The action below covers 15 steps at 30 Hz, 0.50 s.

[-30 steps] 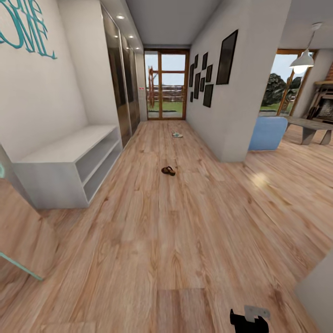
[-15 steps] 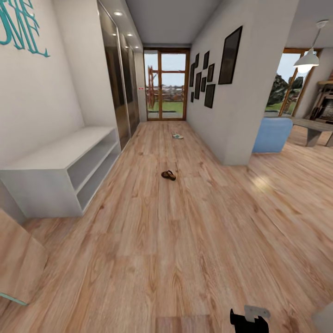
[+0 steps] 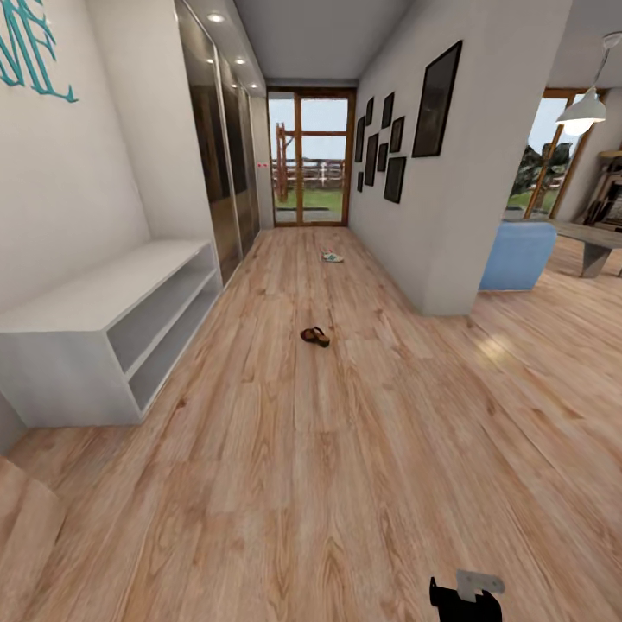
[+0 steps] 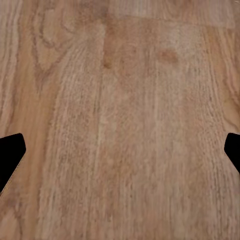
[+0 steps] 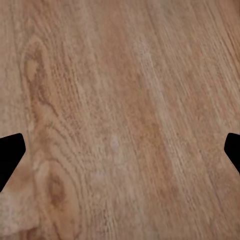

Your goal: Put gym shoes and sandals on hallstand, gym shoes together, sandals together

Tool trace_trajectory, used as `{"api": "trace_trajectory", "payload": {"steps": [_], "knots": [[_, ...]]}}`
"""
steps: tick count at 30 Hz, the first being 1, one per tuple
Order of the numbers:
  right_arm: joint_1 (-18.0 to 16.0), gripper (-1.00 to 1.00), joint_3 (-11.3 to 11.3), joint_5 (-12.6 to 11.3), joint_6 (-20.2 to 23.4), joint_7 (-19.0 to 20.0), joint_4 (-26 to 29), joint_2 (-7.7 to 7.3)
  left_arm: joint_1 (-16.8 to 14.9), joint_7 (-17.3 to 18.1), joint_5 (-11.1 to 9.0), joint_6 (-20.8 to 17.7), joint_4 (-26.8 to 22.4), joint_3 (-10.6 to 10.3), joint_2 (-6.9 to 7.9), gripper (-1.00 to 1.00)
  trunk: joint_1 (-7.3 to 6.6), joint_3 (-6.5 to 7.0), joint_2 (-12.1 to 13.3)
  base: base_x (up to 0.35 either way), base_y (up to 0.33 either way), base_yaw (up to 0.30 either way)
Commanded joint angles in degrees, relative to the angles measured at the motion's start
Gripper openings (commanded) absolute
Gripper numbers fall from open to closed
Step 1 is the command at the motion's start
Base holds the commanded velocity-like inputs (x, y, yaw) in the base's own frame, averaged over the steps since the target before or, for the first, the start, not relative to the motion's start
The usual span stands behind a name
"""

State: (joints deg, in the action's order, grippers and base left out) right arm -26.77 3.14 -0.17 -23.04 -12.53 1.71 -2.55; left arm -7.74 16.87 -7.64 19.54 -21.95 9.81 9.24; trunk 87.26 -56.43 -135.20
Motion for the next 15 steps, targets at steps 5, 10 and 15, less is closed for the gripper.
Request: {"api": "trace_trajectory", "payload": {"steps": [5,10,15], "knots": [[-0.03,1.00,0.29,-0.01,-0.25,0.02,-0.04,0.01,-0.04,0.54,-0.53,-0.03,0.07,0.21,-0.01,1.00,0.02,-0.05,-0.02,0.338,0.000,0.000],[-0.03,1.00,0.29,-0.01,-0.25,-0.01,-0.08,0.01,-0.01,0.53,-0.53,-0.03,0.07,0.21,-0.01,1.00,0.02,-0.05,-0.02,0.338,0.000,0.000],[-0.04,1.00,0.29,-0.01,-0.25,-0.03,-0.11,0.01,-0.02,0.53,-0.53,-0.03,0.07,0.21,-0.01,1.00,0.02,-0.05,-0.02,0.338,0.000,0.000]]}}
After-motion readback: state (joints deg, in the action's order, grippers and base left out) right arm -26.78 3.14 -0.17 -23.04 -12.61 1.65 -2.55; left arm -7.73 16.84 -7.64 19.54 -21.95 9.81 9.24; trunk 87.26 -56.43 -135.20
